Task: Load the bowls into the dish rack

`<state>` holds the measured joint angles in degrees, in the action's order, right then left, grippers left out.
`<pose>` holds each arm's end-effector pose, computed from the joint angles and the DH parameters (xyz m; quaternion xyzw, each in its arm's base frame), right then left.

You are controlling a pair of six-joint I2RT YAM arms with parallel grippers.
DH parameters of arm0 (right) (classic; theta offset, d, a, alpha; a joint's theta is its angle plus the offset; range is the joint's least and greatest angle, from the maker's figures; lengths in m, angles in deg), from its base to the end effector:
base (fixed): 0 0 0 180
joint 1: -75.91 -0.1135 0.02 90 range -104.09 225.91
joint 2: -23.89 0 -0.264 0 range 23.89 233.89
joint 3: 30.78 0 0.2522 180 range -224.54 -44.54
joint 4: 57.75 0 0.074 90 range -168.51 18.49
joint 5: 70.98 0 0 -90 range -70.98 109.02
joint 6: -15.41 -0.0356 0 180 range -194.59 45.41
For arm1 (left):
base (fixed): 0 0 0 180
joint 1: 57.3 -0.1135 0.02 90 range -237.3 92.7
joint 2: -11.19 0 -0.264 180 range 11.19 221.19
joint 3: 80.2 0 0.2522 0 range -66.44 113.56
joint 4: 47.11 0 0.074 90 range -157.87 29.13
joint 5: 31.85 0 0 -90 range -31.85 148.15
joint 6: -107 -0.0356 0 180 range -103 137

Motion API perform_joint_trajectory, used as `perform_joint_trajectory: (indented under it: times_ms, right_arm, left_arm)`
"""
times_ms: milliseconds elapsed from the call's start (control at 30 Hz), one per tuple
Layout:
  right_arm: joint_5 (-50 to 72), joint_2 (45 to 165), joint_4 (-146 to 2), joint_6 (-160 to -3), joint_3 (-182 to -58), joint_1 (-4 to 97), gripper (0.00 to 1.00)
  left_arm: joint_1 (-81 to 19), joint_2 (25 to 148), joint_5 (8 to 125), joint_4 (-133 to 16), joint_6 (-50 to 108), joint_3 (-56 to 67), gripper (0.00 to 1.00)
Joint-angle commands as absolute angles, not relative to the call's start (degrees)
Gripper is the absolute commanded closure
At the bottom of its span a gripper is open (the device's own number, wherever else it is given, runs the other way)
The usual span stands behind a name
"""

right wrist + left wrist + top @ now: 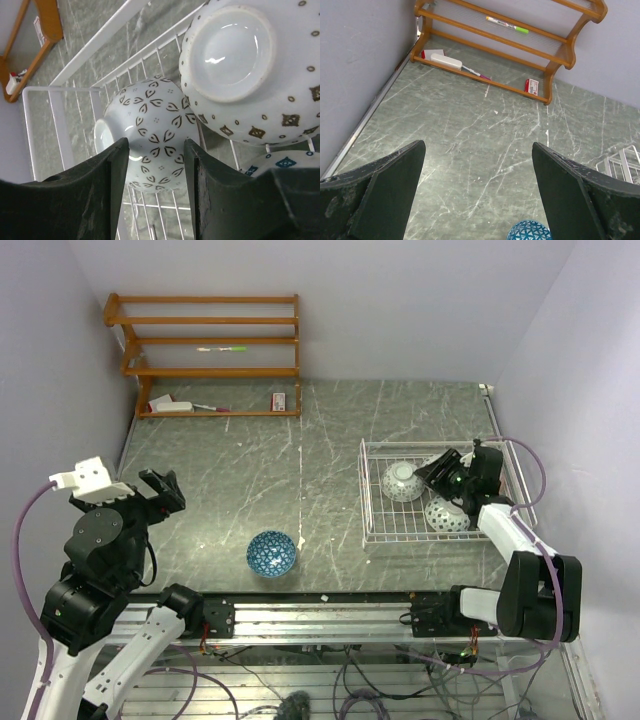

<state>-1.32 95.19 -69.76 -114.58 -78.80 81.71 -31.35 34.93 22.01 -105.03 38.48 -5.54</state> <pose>0.2546 -0.0134 0.2019 0.2654 0.8369 0.2828 0.3862 0.0445 0.0017 0.4030 -0.1776 0.7195 -0.0407 0.6702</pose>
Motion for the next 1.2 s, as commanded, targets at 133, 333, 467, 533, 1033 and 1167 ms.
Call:
perform_joint_trajectory:
  times_ms: [133, 333, 467, 533, 1033, 1167]
  right_arm:
    - [-1.45, 95.67, -72.66, -112.37, -79.01, 81.27, 0.52]
    - [-0.98, 92.81, -75.03, -109.98, -80.95, 81.18, 0.51]
    - [-0.09, 91.25, -78.91, -106.41, -83.93, 80.89, 0.36]
    - [2.52, 89.86, -81.52, -104.61, -85.43, 79.64, 0.18]
    - [29.26, 93.51, -97.32, -97.75, -95.33, 57.18, 0.00]
    - [34.14, 94.28, -99.84, -97.57, -95.62, 55.57, 0.00]
  left_arm:
    - [-31.73, 34.69, 22.34, -103.14, 39.06, -6.15, 0.01]
    - [-31.73, 34.99, 22.37, -102.91, 39.02, -6.43, 0.01]
    - [-31.73, 34.85, 22.72, -102.41, 39.23, -6.95, 0.01]
    - [-31.73, 34.88, 22.90, -102.27, 39.30, -7.24, 0.01]
    - [-31.73, 33.64, 21.98, -103.34, 38.64, -7.40, 0.01]
    - [-31.73, 32.99, 21.62, -103.89, 38.55, -7.33, 0.01]
